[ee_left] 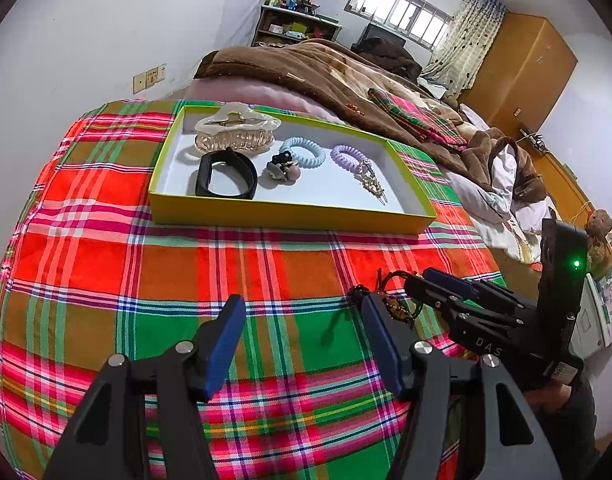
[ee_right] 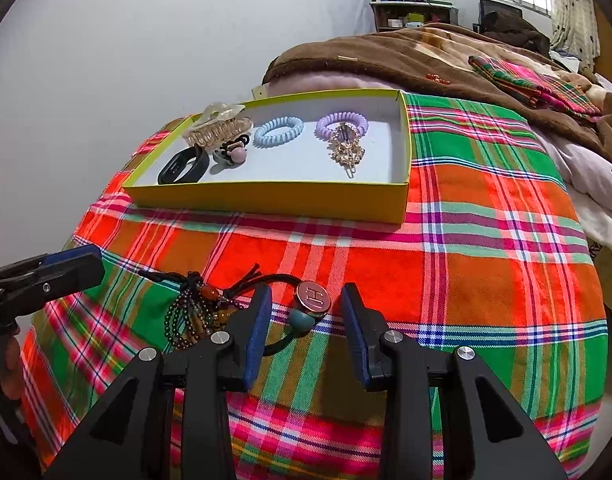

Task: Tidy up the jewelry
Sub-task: 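Grasp the black cord tie with teal bead using the right gripper, then grasp the dark beaded bracelet with the left gripper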

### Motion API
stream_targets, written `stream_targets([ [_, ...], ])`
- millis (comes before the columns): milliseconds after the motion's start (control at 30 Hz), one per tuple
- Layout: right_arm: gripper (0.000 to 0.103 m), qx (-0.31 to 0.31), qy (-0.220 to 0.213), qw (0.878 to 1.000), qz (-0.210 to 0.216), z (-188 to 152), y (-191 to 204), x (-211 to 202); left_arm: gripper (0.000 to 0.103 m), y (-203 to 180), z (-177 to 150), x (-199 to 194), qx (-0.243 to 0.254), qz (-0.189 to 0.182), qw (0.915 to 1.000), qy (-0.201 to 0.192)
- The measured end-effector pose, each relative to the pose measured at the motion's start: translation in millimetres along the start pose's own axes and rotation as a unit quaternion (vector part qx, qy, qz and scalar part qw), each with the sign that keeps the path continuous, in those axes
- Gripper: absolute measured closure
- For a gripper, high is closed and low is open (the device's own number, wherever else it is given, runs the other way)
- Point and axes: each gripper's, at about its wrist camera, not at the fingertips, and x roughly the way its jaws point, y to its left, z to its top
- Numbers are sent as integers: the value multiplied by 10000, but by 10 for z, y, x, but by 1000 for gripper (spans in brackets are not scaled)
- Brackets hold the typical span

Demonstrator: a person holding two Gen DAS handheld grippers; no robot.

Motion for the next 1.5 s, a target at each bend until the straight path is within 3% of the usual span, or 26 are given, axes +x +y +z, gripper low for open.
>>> stream_targets([
  [200,67,-185,27,9995,-260,-7,80,10,41,-8,2,33,9,-1,10000,37],
  [267,70,-240,33,9992,-321,-12,91,8,41,-8,2,34,1,-1,10000,42],
  [333,82,-236,33,9990,-389,-19,80,-1,41,-14,-2,40,-2,-10,10000,40],
  [600,86,-202,-31,9992,-355,-45,45,-55,41,-51,-13,60,24,-8,10000,70],
  [1233,86,-36,-845,9951,-517,-62,-70,-529,40,-249,-30,203,94,-173,9994,299],
  [1500,86,40,-1105,9925,-527,-163,-160,-731,40,-465,-56,377,198,21,9987,468],
])
